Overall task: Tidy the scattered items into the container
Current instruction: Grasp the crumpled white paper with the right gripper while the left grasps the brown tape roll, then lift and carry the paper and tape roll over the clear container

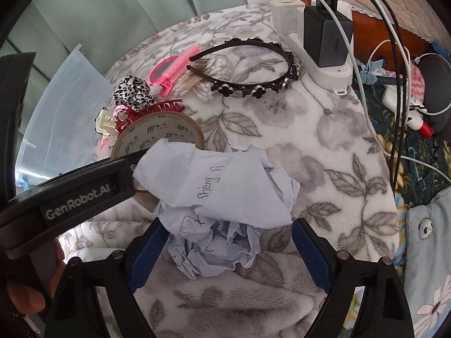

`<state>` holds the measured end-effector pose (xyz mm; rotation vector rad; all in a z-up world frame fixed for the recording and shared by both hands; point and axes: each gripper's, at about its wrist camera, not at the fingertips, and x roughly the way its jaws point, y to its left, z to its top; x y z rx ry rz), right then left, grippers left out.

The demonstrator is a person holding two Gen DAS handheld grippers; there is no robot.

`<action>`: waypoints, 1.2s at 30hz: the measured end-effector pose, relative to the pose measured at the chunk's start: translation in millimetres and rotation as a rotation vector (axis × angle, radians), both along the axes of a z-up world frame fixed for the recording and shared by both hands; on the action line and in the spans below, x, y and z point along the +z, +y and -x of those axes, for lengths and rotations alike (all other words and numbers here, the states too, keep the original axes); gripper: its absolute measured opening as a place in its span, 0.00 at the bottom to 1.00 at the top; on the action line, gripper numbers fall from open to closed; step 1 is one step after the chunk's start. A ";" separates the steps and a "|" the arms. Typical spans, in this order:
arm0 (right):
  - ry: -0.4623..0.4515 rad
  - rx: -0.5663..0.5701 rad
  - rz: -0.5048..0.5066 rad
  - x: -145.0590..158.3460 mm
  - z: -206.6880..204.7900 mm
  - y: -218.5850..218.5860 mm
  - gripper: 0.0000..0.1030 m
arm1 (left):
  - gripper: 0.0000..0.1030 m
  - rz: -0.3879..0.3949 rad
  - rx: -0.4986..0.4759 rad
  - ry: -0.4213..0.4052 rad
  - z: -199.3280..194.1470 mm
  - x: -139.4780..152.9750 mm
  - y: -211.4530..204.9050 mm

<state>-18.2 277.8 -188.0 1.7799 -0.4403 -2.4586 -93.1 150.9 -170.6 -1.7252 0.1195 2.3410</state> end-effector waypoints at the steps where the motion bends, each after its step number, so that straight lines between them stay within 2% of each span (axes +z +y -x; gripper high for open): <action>1: -0.003 0.003 0.005 -0.9 0.9 -1.1 0.85 | 0.47 -0.002 0.000 -0.003 0.8 -1.4 0.3; 4: -0.007 0.009 0.014 -3.5 3.0 -4.1 0.82 | 0.36 -0.009 0.001 -0.002 2.1 -3.5 1.7; 9: -0.005 0.013 0.013 -3.9 3.4 -5.9 0.80 | 0.28 0.009 0.015 0.027 1.0 -3.8 2.7; 13: -0.005 0.006 0.023 -1.8 2.0 -4.0 0.77 | 0.10 0.018 0.043 0.038 -0.5 -2.2 -3.3; 18: -0.002 -0.003 0.028 3.1 -0.8 -3.6 0.71 | 0.09 -0.013 0.062 0.036 -2.8 -0.4 -12.3; 19: 0.003 -0.001 0.034 4.6 -1.3 -3.8 0.58 | 0.09 -0.014 0.063 0.038 -4.3 0.0 -12.6; 29: 0.022 -0.018 0.032 21.5 -9.5 -5.6 0.57 | 0.09 -0.064 0.097 0.068 -17.8 13.7 -30.6; 36: 0.103 -0.030 0.023 56.8 -16.5 -2.8 0.57 | 0.09 -0.161 0.139 0.153 -26.4 57.1 -55.3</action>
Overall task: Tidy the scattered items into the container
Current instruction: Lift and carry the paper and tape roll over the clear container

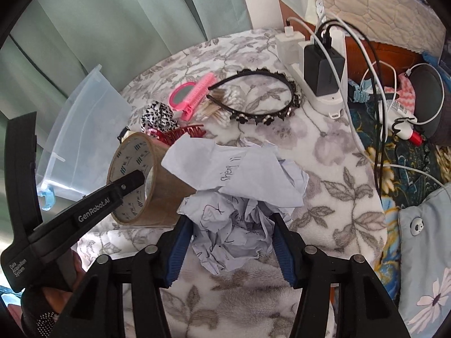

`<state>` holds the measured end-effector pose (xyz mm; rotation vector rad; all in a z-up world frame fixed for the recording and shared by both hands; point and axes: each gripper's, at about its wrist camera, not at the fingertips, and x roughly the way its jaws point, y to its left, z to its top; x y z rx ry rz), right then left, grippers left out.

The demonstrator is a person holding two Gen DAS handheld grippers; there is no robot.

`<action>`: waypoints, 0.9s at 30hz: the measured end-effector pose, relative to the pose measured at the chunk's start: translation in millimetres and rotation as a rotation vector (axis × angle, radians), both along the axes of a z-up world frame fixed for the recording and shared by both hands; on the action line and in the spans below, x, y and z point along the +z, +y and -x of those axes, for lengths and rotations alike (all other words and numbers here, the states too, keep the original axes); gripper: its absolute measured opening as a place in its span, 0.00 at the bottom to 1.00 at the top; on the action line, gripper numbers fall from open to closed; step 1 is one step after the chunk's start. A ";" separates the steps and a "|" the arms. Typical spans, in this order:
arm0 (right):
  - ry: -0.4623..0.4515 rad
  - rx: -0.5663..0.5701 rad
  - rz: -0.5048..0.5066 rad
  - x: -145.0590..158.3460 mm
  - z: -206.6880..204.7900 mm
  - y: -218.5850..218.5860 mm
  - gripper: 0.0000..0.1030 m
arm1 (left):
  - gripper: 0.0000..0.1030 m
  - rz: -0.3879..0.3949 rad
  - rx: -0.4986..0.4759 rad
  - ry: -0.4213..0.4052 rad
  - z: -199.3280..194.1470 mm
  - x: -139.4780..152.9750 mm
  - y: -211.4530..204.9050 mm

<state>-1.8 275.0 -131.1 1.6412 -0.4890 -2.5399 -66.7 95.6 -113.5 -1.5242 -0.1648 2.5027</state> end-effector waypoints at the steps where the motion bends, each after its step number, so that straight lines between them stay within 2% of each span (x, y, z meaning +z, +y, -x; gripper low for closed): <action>1: 0.020 -0.002 -0.002 8.5 -0.3 -0.3 0.57 | 0.09 -0.016 0.004 0.020 -0.2 9.2 -5.0; 8: 0.181 0.013 -0.004 76.3 2.3 -16.2 0.57 | 0.09 -0.097 0.030 0.184 -6.5 79.8 -44.7; 14: 0.326 0.094 -0.010 131.5 9.8 -57.4 0.57 | 0.09 -0.089 0.095 0.300 -11.3 118.9 -94.5; 20: 0.409 0.202 -0.002 162.5 20.8 -113.3 0.57 | 0.09 -0.061 0.198 0.341 -8.1 129.1 -152.0; 27: 0.431 0.344 0.012 170.6 40.6 -182.6 0.58 | 0.09 -0.061 0.323 0.313 3.6 113.7 -214.8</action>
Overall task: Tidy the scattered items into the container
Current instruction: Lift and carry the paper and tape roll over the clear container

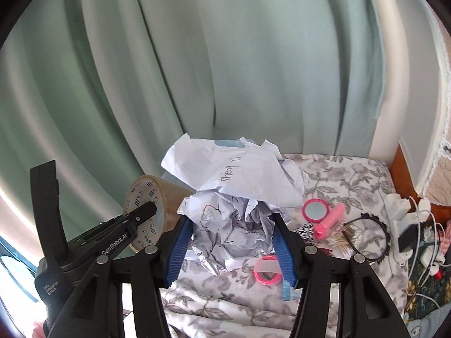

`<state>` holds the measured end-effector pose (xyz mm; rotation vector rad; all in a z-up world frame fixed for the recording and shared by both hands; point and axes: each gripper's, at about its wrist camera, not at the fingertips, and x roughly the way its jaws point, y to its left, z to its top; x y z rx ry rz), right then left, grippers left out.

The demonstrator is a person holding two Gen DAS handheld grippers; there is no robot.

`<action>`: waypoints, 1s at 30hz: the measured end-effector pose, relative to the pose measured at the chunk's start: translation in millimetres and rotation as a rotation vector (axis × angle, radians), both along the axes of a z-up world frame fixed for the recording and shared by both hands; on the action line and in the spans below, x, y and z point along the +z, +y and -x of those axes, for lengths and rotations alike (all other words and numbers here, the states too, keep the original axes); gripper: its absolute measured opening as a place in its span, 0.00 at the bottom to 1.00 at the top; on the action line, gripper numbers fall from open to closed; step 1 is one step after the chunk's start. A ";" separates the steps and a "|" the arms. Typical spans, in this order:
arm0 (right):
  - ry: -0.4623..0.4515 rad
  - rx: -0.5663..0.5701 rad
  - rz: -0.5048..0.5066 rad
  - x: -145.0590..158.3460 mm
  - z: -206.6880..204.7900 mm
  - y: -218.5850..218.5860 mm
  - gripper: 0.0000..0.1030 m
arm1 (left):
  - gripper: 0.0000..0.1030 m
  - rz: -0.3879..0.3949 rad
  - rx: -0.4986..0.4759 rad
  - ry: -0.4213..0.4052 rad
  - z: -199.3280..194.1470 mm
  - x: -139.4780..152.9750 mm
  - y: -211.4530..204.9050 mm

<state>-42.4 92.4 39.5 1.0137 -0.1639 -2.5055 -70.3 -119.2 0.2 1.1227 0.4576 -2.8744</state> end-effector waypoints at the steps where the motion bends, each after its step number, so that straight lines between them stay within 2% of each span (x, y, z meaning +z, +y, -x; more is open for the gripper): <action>1: -0.001 0.019 -0.003 -1.1 3.8 -9.2 0.58 | 0.09 -0.003 0.013 -0.005 2.1 -3.4 -7.7; 7: -0.042 0.088 -0.020 -16.0 29.4 -58.5 0.58 | 0.10 -0.017 0.085 -0.048 18.5 -25.6 -44.2; 13: -0.085 0.132 -0.032 -33.0 57.2 -91.7 0.58 | 0.10 -0.014 0.125 -0.101 45.1 -45.2 -63.4; 30: -0.145 0.136 -0.077 -43.4 129.1 -131.9 0.61 | 0.11 0.027 0.121 -0.195 93.8 -80.3 -63.6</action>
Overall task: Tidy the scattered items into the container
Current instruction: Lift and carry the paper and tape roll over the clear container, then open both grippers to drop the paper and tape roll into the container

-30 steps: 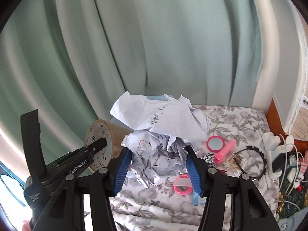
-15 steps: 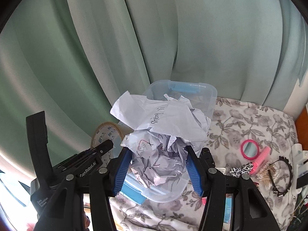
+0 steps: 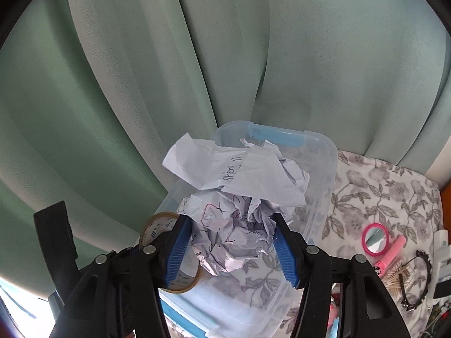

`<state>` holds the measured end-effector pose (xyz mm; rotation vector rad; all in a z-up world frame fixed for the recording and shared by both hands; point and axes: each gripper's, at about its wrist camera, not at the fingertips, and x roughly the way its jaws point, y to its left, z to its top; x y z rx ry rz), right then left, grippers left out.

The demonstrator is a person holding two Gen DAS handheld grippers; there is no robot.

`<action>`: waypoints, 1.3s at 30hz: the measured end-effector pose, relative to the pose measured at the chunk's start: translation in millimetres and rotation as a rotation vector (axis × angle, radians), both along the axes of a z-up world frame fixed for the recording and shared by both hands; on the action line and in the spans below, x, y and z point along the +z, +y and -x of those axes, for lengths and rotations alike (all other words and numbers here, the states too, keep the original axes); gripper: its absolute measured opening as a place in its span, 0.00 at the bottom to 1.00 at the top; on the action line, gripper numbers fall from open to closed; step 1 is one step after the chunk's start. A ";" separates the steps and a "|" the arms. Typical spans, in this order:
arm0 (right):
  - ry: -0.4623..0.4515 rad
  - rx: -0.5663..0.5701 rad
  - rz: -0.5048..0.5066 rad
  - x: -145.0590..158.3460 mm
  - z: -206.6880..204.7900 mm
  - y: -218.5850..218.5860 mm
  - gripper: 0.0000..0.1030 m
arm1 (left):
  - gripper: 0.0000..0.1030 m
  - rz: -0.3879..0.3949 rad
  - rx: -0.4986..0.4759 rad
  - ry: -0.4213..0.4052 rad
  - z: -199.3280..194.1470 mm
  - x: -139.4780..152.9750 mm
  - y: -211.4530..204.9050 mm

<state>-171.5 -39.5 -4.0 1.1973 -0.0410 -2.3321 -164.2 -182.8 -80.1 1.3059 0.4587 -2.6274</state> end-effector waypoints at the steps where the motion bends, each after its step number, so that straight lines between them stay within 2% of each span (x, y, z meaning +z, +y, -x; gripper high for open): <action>1: -0.001 -0.002 -0.006 -1.3 2.9 -0.5 0.61 | 0.11 0.003 -0.001 -0.004 0.9 -1.8 0.5; 6: -0.012 0.011 0.000 -2.7 10.5 -0.5 0.65 | 0.26 0.007 0.013 -0.036 5.3 -9.6 1.3; 9: -0.009 0.009 0.006 -2.6 11.8 2.6 0.73 | 0.31 -0.042 0.003 -0.026 6.0 -11.0 0.8; 12: -0.006 0.012 0.019 -0.2 9.0 6.7 0.78 | 0.49 -0.019 -0.003 -0.004 6.4 -5.2 2.2; 14: -0.004 0.014 0.018 -4.8 6.2 3.3 0.80 | 0.51 -0.024 -0.009 0.013 18.0 -0.3 6.0; 16: 0.004 0.021 0.020 -6.1 6.8 2.9 0.81 | 0.59 -0.020 -0.009 0.022 10.5 1.0 5.6; 19: 0.016 0.015 0.025 -2.1 1.5 8.2 0.82 | 0.63 -0.016 -0.006 0.034 7.9 4.0 7.7; 20: 0.020 0.012 0.030 -0.3 0.9 10.1 0.82 | 0.64 -0.017 -0.006 0.037 0.4 18.4 9.6; 23: 0.041 0.002 0.037 6.3 0.0 14.8 0.82 | 0.65 -0.018 -0.009 0.046 -6.9 24.6 15.0; 29: 0.092 -0.023 0.079 28.5 -30.1 36.9 0.82 | 0.66 -0.030 -0.023 0.076 -29.7 43.4 24.2; 39: 0.236 -0.101 0.181 62.4 -87.1 109.4 0.82 | 0.66 -0.031 -0.062 0.108 -61.0 68.5 57.1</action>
